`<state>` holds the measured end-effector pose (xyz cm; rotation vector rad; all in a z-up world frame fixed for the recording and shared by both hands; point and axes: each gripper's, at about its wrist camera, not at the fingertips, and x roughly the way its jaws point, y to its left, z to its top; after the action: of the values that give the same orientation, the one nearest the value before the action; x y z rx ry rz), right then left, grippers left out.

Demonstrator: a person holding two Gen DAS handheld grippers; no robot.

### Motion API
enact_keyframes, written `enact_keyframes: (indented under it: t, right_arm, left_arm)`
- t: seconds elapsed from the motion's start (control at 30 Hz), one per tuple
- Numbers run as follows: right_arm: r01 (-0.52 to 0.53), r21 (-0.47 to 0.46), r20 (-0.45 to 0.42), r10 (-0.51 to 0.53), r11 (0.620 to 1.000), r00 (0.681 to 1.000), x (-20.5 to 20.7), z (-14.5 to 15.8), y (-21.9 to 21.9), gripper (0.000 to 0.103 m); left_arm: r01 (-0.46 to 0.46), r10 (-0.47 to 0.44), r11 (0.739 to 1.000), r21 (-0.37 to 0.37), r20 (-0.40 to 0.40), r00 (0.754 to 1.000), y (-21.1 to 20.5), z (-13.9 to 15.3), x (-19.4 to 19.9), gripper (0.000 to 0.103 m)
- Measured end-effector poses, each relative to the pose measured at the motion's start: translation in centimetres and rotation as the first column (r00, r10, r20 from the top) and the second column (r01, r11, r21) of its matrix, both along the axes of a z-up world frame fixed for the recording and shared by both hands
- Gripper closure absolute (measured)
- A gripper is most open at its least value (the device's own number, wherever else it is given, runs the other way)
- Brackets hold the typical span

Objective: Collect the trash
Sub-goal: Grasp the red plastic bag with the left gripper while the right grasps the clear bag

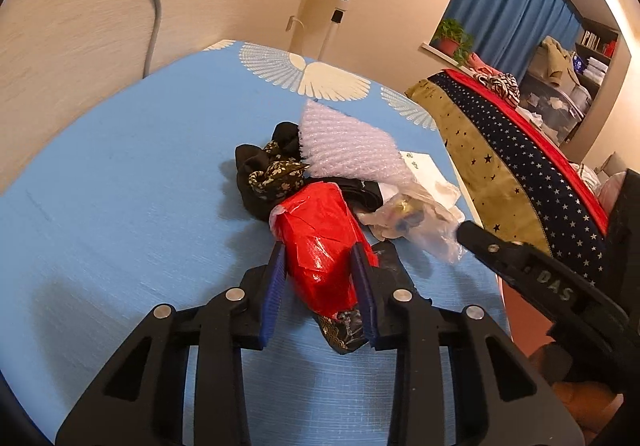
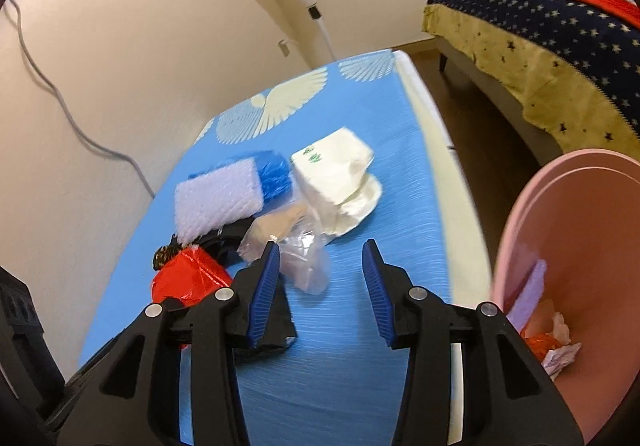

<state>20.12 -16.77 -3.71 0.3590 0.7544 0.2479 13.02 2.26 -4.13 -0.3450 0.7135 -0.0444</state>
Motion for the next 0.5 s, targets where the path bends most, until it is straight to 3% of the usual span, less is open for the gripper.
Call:
enact_keyframes:
  t: [0.17, 0.2, 0.27, 0.5]
  right_arm:
    - [-0.010, -0.029, -0.025, 0.009, 1.000, 1.000, 0.6, -0.6, 1.0, 0.061]
    - [-0.014, -0.034, -0.026, 0.013, 0.999, 1.000, 0.7, -0.7, 1.1, 0.063]
    - [-0.025, -0.043, -0.027, 0.024, 0.999, 0.999, 0.7, -0.7, 1.3, 0.081]
    - [-0.055, -0.088, 0.009, 0.056, 0.995, 0.998, -0.5, 0.3, 1.9, 0.092]
  left_arm:
    - [0.009, -0.009, 1.000, -0.005, 0.002, 1.000, 0.1, -0.1, 0.0, 0.071]
    - [0.010, -0.010, 1.000, -0.005, 0.003, 1.000, 0.1, -0.1, 0.0, 0.071]
    - [0.014, -0.014, 1.000, -0.003, 0.005, 1.000, 0.1, 0.0, 0.0, 0.071]
    - [0.024, -0.024, 1.000, 0.002, 0.018, 1.000, -0.2, 0.4, -0.5, 0.073]
